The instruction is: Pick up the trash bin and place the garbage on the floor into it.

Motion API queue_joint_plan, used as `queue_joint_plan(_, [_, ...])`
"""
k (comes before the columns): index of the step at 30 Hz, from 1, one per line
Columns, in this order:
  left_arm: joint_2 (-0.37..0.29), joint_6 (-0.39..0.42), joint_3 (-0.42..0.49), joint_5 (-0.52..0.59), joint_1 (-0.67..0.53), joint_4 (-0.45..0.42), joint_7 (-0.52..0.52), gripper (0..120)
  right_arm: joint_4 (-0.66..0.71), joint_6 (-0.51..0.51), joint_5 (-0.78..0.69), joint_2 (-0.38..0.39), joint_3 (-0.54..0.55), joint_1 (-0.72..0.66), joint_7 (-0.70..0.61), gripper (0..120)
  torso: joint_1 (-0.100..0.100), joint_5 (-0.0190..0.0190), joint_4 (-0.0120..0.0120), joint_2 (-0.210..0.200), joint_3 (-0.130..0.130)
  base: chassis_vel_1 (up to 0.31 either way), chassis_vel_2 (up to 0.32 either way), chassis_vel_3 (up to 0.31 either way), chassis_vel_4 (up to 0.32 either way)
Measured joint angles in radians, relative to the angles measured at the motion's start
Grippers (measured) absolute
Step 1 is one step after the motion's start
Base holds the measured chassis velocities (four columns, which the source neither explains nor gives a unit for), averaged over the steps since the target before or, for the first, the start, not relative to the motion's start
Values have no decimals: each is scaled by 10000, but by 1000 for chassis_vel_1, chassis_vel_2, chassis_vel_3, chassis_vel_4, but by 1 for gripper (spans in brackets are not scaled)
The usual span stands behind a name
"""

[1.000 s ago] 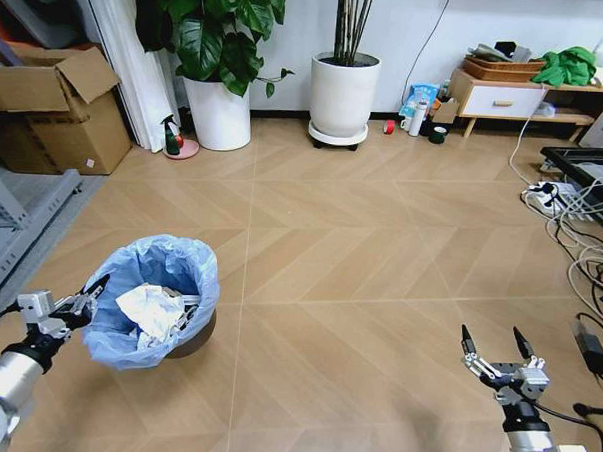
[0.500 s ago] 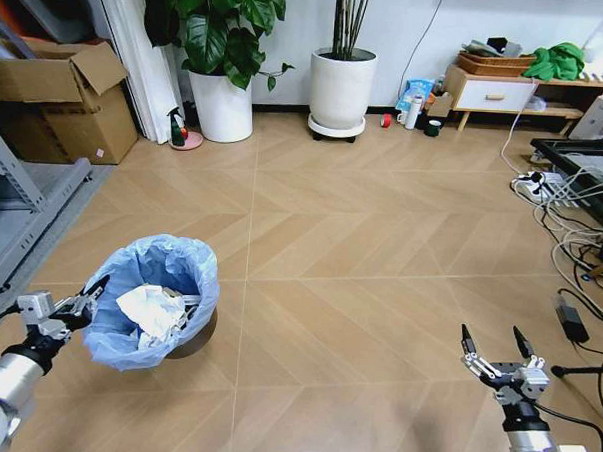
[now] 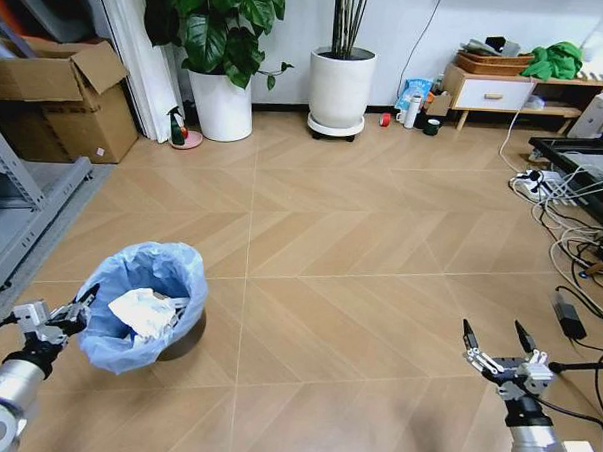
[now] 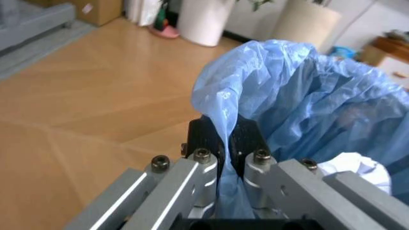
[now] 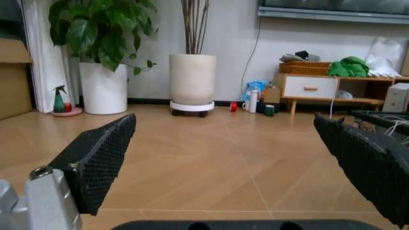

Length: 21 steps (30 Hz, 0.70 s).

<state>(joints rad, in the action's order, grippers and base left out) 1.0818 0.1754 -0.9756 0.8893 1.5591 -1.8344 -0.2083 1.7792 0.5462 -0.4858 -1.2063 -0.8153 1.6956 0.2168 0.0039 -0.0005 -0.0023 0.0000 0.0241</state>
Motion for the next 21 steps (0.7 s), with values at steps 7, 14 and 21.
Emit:
queue_joint_plan(7, [-83, 79, 195, -238, -178, 913, 311, 0, 94, -35, -31, 129, -181, 154, -31, 100, 0, 1, 0, 0, 0, 0, 0, 0, 0])
queue_joint_plan(14, [-271, -79, 528, -666, -567, 2181, 256, 0, 240, 36, 135, -274, -251, 384, -5, 100, 0, -2, 0, 0, 0, 0, 0, 0, 0])
queue_joint_plan(21, [-237, -91, 794, -651, -635, 2329, 198, 0, 273, 151, 217, -481, -316, 545, 90, 100, 0, -4, -1, 0, -1, 0, 0, 0, 0])
